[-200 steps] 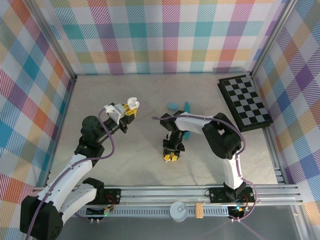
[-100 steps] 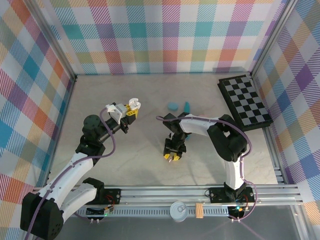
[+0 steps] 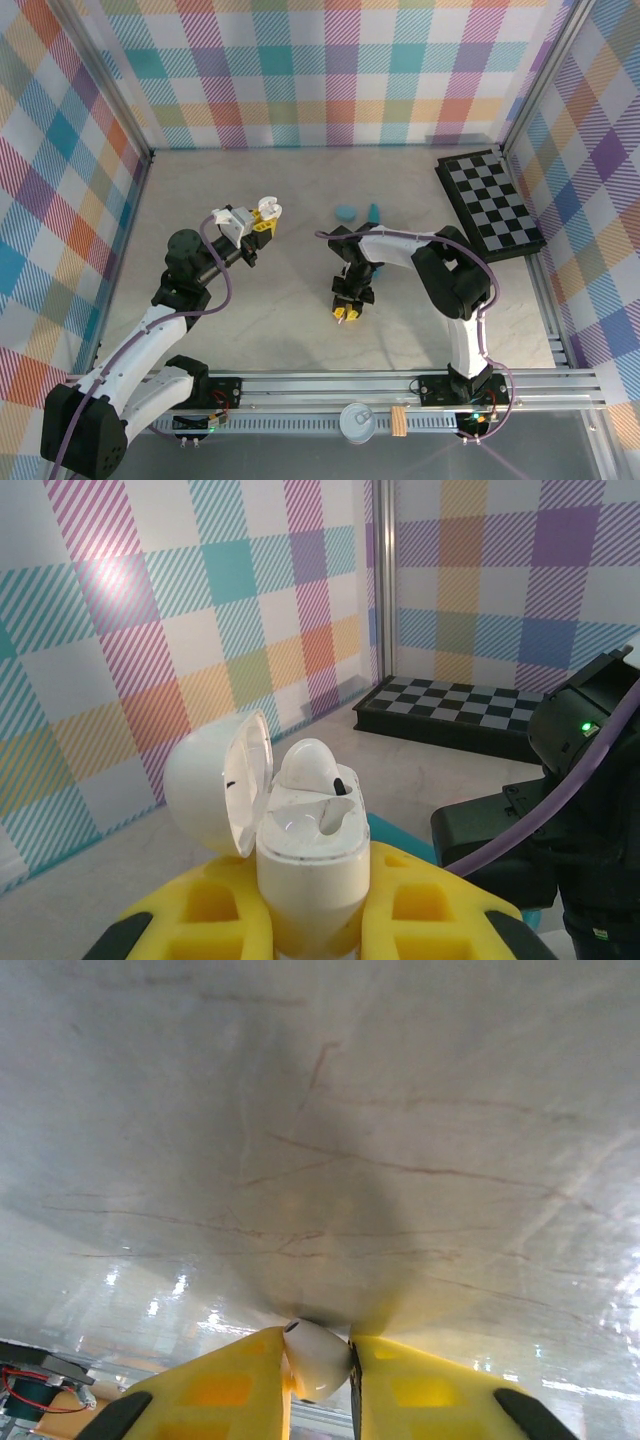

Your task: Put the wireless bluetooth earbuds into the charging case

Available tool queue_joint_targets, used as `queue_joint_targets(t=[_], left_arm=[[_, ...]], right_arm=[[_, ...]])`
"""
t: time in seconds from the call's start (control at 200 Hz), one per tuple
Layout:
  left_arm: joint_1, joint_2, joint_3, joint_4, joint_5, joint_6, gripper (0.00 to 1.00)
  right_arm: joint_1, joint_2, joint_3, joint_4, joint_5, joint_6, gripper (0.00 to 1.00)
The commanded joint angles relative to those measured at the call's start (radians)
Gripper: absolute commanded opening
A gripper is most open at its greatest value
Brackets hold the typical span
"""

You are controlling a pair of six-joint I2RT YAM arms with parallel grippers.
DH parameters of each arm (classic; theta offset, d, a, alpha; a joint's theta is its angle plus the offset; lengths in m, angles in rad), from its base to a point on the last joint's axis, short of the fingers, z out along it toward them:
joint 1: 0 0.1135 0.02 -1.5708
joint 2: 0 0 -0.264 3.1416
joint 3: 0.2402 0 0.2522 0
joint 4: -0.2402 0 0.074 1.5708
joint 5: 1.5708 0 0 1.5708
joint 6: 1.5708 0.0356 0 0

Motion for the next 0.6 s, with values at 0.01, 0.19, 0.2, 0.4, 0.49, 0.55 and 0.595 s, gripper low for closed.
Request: queue_joint_targets(t=[0.01, 0.19, 0.2, 0.4, 0.49, 0.55, 0.595], left_arm=[[0.011, -0.009, -0.003, 0.038, 0.024, -0.003, 0.00], [0.012, 0.007, 0.000, 0.046, 0.048, -0.008, 0.00], [0.012, 0.008, 0.000, 0.047, 0.049, -0.010, 0.00], [0.004, 0.041, 0.002, 0.039, 0.069, -0.030, 0.00], [-0.010, 0.065, -0.002, 0.049, 0.082, -0.043, 0.00], [-0.022, 0.078, -0.002, 0.046, 0.082, -0.043, 0.00], [-0.030, 0.088, -0.002, 0.045, 0.080, -0.045, 0.00]], right_arm=[[-0.006, 0.032, 0.000, 0.049, 0.064, -0.013, 0.19], [-0.005, -0.046, 0.001, 0.067, 0.100, -0.028, 0.19], [-0.005, -0.052, 0.000, 0.068, 0.104, -0.029, 0.19], [0.000, -0.178, -0.007, 0.086, 0.208, -0.069, 0.21], [0.007, -0.230, 0.002, 0.081, 0.283, -0.094, 0.20], [0.007, -0.263, 0.006, 0.084, 0.313, -0.104, 0.20], [0.007, -0.287, 0.006, 0.092, 0.330, -0.113, 0.20]])
